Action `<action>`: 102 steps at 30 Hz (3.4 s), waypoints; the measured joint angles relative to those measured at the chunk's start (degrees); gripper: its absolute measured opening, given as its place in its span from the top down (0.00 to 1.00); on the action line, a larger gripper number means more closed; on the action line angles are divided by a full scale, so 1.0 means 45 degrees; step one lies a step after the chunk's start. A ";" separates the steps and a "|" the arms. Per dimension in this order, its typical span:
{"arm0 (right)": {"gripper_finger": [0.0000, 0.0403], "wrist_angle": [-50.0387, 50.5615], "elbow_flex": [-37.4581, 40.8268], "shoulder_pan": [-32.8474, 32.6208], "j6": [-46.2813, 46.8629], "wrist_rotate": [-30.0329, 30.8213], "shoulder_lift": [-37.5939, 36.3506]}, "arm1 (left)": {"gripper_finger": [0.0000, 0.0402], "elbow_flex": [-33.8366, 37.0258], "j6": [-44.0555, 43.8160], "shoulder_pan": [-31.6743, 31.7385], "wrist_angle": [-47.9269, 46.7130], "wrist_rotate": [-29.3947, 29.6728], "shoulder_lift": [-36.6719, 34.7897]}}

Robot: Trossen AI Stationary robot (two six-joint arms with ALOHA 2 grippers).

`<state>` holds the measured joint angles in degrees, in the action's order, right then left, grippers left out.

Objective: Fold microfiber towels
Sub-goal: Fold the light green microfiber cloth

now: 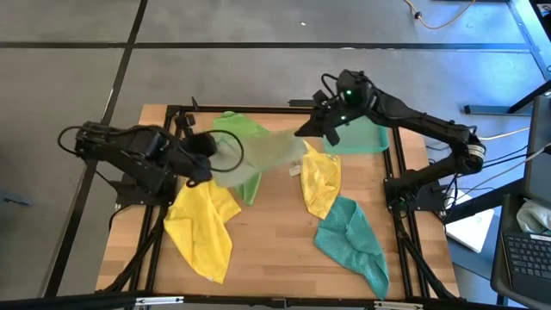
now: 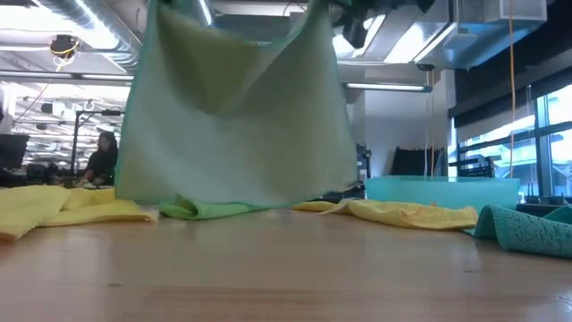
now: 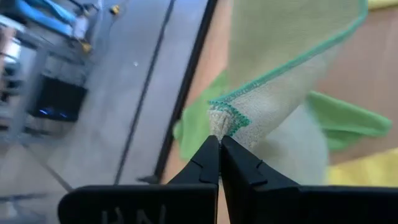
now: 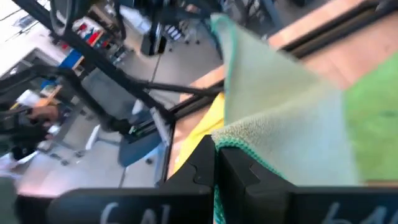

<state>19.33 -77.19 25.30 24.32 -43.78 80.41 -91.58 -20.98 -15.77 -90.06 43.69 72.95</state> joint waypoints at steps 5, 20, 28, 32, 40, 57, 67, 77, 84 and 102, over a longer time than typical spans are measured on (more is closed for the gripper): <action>0.98 0.0181 0.0000 -0.0595 0.1153 -0.2424 0.0380 | 1.00 0.0415 -0.1839 -0.0422 0.0032 -0.1681 -0.0480; 0.98 0.8049 0.1195 -0.4003 -0.1812 -0.3763 0.0368 | 1.00 0.0410 -0.6808 -0.5032 0.2744 -0.2715 0.1227; 0.98 0.7736 0.2967 -0.5902 -0.1838 -0.3936 0.0368 | 1.00 0.0410 -0.9232 -0.6959 0.5117 -0.4021 0.4175; 0.98 0.6687 0.3850 -0.6508 -0.1622 -0.3918 0.0363 | 1.00 0.0410 -1.0077 -0.7527 0.6811 -0.4431 0.5642; 0.98 0.4259 0.4886 -0.6667 -0.0459 -0.2000 0.0363 | 1.00 0.0410 -1.1615 -0.7877 0.7680 -0.5558 0.7103; 0.98 0.3663 0.4891 -0.4810 -0.2129 0.4817 0.0363 | 1.00 0.2218 -1.0697 -0.6875 0.2957 -0.4229 0.7096; 0.98 0.3563 0.4953 -0.3808 -0.2547 0.6245 0.0363 | 1.00 0.4075 -1.0178 -0.5942 0.4458 -0.4438 0.7096; 0.97 0.3080 0.6034 -0.3381 -0.2481 0.6054 0.0363 | 1.00 0.4691 -0.9842 -0.5041 0.4536 -0.4025 0.7096; 0.85 0.2335 0.6301 -0.3381 -0.2116 0.6074 0.0363 | 1.00 0.4704 -0.9738 -0.4904 0.4509 -0.4530 0.7096; 0.59 0.2282 0.6290 -0.3381 -0.1469 0.5715 0.0358 | 0.84 0.4704 -0.9752 -0.4897 0.3268 -0.3931 0.7096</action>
<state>29.60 -48.88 10.09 17.71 -18.07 82.02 -70.41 -64.86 -37.81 -75.35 26.00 104.88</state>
